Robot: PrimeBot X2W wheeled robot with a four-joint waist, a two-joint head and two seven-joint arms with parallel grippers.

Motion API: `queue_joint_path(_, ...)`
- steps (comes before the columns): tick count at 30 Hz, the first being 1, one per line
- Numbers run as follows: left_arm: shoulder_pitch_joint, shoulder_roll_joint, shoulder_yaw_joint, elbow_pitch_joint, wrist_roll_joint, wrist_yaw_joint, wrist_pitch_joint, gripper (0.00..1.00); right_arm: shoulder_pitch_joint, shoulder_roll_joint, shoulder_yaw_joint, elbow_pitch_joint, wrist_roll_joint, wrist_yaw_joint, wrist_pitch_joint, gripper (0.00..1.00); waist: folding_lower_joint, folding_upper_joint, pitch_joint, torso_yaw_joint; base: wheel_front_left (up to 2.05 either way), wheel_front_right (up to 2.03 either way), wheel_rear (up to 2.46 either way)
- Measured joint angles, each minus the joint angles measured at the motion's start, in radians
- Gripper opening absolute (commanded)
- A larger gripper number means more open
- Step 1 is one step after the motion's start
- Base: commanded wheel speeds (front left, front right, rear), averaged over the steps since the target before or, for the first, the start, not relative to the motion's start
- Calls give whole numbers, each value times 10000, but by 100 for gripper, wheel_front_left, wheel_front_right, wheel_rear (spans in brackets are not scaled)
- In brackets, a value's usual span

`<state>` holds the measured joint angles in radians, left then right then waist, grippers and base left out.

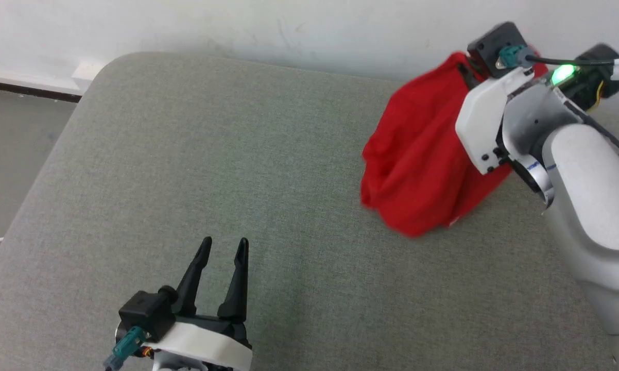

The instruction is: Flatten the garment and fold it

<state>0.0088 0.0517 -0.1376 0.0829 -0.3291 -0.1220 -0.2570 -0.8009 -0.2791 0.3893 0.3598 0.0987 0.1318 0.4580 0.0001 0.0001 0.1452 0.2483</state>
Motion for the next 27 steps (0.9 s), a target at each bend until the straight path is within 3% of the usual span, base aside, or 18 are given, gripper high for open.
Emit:
queue_joint_path(6, 4, 0, -8, -12, -2, 6, 0, 100, 105, -4, 614, -42, -255, 0, -681, 0, -1, 0, 13, 22, 0, 0, 0)
queue_joint_path(11, 12, 0, -48, -12, -17, 10, 0, 100, 1730, -84, 1051, -451, 454, 0, -447, 0, 0, 0, 57, -1, 0, 0, 0)
queue_joint_path(14, 17, 0, -33, -8, -13, 10, 0, 100, 2889, -111, 1302, -1085, 1244, 0, 211, 0, 0, 0, 57, -62, 0, 0, 0)
queue_joint_path(18, 64, 0, -44, 21, 0, 10, -2, 100, 4659, -328, 1724, -2243, 2562, 0, 1990, 0, -1, 0, -11, -188, 0, 0, 0)
queue_joint_path(20, 93, 0, -48, 36, 2, 10, 0, 100, 5430, -669, 1891, -2865, 2959, 0, 2911, 18, -2, 0, -59, -268, 0, 0, 0)
queue_joint_path(21, 110, 0, -65, 50, 2, 10, -2, 100, 5768, -821, 1848, -3172, 3139, 0, 3312, 34, -2, 0, -84, -313, 0, 0, 0)
queue_joint_path(22, 117, 0, -77, 54, 2, 10, -2, 100, 6052, -926, 1726, -3467, 3250, 0, 3624, 100, -2, 0, -107, -360, 0, 0, 0)
queue_joint_path(27, 119, -2, -159, 104, 2, 8, 0, 100, 6641, -934, 815, -4650, 2986, -2, 3513, 100, -1, 0, -222, -569, 0, 0, 0)
